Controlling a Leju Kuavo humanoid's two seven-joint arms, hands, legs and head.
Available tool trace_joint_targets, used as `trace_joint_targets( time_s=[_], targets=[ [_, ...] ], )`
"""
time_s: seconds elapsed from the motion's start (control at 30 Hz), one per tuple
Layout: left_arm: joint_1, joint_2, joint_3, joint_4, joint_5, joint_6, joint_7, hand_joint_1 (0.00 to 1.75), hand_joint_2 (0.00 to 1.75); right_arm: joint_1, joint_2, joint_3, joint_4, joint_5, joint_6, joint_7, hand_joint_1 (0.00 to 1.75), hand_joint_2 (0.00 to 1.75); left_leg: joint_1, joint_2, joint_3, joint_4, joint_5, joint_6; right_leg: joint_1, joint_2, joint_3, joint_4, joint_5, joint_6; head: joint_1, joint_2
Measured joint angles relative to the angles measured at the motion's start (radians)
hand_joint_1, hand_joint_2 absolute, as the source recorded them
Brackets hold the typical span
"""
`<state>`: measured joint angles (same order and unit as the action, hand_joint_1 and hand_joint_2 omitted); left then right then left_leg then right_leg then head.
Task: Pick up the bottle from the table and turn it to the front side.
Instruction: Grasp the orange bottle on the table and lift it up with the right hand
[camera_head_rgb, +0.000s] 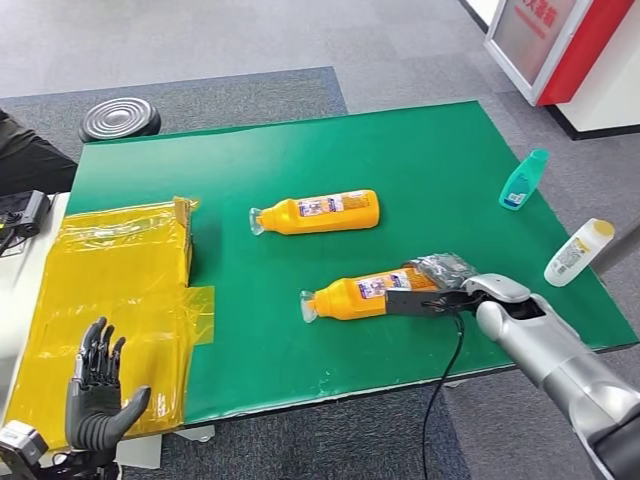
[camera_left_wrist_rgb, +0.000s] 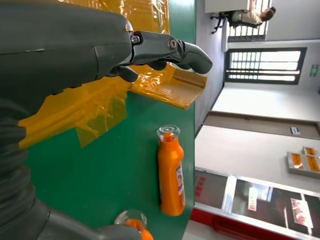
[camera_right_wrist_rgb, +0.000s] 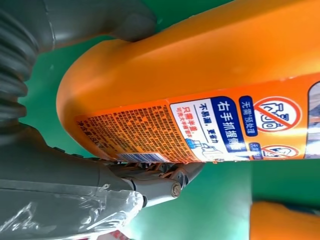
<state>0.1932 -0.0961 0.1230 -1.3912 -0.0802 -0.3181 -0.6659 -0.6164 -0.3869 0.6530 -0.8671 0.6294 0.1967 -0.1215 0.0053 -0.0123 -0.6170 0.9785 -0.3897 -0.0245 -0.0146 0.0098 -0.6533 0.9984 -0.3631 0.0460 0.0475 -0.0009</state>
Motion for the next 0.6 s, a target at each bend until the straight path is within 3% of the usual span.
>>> trace_joint_targets(
  time_s=[0.2,0.33,0.6],
  targets=[
    [0.032,-0.004,0.003,-0.020,-0.011,-0.002,0.000,0.00,1.75,0.182,-0.011,-0.063,-0.223,-0.048,-0.125,0.003,1.75,1.75,0.000,0.000,-0.001,0.000,-0.001,0.000,0.000,0.000,-0.001,0.000,-0.002,0.000,0.000,0.000],
    [0.045,-0.010,0.005,-0.040,-0.023,-0.012,0.000,0.00,1.75,0.279,0.012,-0.109,-0.342,-0.059,-0.188,-0.018,1.75,1.75,0.001,0.000,-0.001,0.000,-0.002,-0.001,0.001,0.000,-0.001,0.000,-0.003,0.000,0.000,0.000],
    [0.052,-0.015,-0.016,-0.076,-0.054,-0.035,0.000,0.00,1.75,0.407,0.195,-0.166,-0.455,-0.040,-0.297,-0.085,1.75,1.75,0.001,0.000,-0.001,0.000,-0.002,-0.002,0.002,0.000,-0.001,0.000,-0.003,-0.001,0.000,0.000]
  ],
)
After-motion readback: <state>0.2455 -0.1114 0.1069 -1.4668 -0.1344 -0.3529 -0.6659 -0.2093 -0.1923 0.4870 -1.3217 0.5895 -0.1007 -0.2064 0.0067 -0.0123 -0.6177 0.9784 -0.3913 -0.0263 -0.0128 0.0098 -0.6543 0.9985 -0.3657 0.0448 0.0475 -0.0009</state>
